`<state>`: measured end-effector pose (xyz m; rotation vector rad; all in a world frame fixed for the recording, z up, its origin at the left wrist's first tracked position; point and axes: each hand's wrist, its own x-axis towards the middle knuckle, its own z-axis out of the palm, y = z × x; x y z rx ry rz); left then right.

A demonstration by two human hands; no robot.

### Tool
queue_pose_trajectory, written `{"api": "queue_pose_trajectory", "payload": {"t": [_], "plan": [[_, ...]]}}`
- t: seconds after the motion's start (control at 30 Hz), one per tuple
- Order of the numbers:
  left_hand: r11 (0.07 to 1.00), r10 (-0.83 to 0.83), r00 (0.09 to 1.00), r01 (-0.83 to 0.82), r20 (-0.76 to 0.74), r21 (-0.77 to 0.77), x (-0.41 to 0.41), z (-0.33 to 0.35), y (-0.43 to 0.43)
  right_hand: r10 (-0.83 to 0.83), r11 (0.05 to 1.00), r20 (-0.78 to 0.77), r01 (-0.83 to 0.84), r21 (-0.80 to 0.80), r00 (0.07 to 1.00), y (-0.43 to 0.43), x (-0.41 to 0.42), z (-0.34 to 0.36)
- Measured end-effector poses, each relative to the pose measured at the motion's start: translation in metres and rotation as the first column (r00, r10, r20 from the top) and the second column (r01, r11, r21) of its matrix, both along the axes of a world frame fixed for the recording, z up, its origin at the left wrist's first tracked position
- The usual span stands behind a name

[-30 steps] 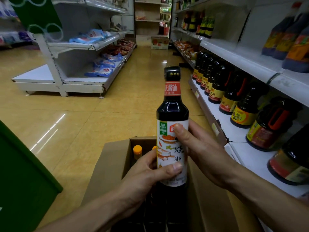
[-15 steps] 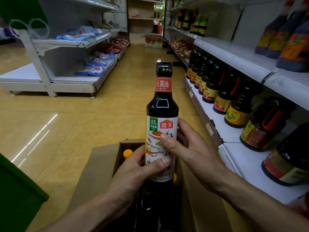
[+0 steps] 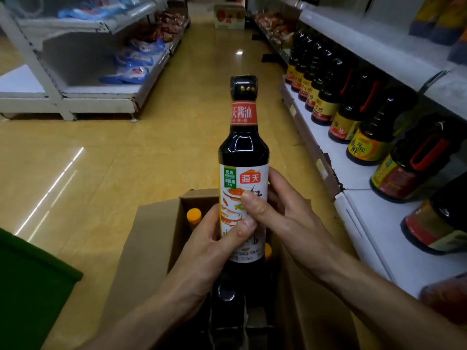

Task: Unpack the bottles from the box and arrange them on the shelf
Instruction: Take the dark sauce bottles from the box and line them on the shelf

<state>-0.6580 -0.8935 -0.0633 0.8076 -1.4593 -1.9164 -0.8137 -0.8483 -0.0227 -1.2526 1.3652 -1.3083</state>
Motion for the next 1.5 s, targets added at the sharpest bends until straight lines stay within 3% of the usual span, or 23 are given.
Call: {"api": "queue_pose_trajectory", "payload": {"t": [0.23,0.4,0.7,0.93,1.13,1.5], "plan": [[0.998,-0.003,0.989,-0.006,0.145,0.066,0.023,0.022,0.022,0.016,0.980,0.138,-0.042,0.193,0.990,0.022,0.019,0.016],[0.975,-0.010,0.986,-0.028,0.166,0.222,0.038,0.060,0.047,0.019,0.949,0.208,-0.083,0.304,0.978,0.039,0.029,0.058],[0.921,-0.046,0.971,-0.049,0.235,0.386,0.079,0.183,0.092,0.010,0.865,0.274,-0.146,0.481,0.962,0.088,0.065,0.169],[0.896,-0.051,0.958,-0.081,0.281,0.437,0.095,0.300,0.103,-0.053,0.859,0.341,-0.132,0.495,0.938,0.104,0.082,0.279],[0.895,-0.100,0.950,-0.044,0.295,0.444,0.096,0.414,0.103,-0.063,0.861,0.308,-0.105,0.498,0.949,0.108,0.083,0.386],[0.955,-0.120,0.957,0.039,0.263,0.295,0.103,0.607,0.084,-0.064,0.931,0.218,-0.021,0.364,0.974,0.101,0.097,0.586]]}}
